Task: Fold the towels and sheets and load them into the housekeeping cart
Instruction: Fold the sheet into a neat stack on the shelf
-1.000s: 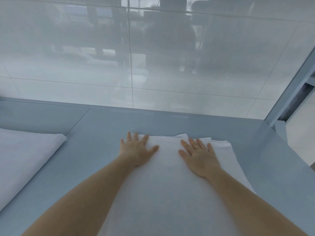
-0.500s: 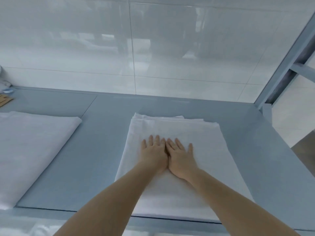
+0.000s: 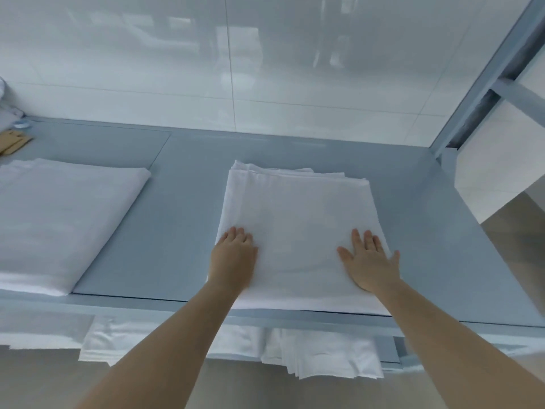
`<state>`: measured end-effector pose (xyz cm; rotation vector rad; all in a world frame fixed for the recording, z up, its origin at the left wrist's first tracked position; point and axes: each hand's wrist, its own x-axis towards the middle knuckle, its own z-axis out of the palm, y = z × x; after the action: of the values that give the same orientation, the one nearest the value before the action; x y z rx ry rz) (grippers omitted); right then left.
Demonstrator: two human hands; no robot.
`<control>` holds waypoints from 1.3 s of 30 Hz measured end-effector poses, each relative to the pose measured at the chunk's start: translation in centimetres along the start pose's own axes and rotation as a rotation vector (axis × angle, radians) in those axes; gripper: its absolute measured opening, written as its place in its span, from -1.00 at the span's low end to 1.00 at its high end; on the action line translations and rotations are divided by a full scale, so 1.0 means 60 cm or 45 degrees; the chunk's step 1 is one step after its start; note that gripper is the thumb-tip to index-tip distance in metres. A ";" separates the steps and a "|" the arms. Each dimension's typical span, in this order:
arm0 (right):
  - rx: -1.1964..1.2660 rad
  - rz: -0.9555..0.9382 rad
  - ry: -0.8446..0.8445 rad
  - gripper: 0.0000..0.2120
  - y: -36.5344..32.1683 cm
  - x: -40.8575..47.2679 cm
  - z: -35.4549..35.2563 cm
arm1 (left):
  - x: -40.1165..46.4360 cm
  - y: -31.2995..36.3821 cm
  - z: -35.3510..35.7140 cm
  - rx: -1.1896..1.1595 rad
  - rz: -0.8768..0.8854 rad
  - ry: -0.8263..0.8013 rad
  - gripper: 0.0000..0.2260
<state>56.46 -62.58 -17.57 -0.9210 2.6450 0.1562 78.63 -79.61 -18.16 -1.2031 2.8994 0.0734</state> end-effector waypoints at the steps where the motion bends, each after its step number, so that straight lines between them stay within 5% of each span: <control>1: -0.007 0.030 0.002 -0.41 -0.014 -0.010 -0.001 | -0.005 0.009 -0.003 -0.006 -0.018 -0.048 -0.52; 5: 0.101 -0.177 0.048 -0.42 -0.127 -0.076 0.030 | -0.032 0.028 0.006 -0.078 -0.089 -0.158 -0.32; 10: 0.096 -0.337 0.216 -0.50 -0.210 -0.110 0.078 | -0.049 0.035 0.028 -0.002 -0.088 -0.052 -0.35; 18: -0.008 -0.229 0.411 -0.44 -0.098 -0.121 0.086 | -0.029 -0.004 0.026 0.045 0.022 -0.227 -0.31; 24: 0.112 0.081 0.275 -0.35 0.017 -0.114 0.094 | -0.008 -0.038 0.025 -0.072 0.038 -0.227 -0.29; 31: 0.148 0.004 0.308 -0.37 0.024 -0.097 0.090 | -0.021 -0.034 0.034 -0.141 -0.036 -0.107 -0.28; 39: 0.095 -0.178 0.101 -0.51 0.023 -0.024 0.035 | -0.099 0.003 0.041 -0.219 -0.326 -0.028 -0.26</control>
<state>57.25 -60.19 -19.04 -1.1037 2.6262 -0.0123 82.65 -75.18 -20.52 -1.5782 2.7392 0.3386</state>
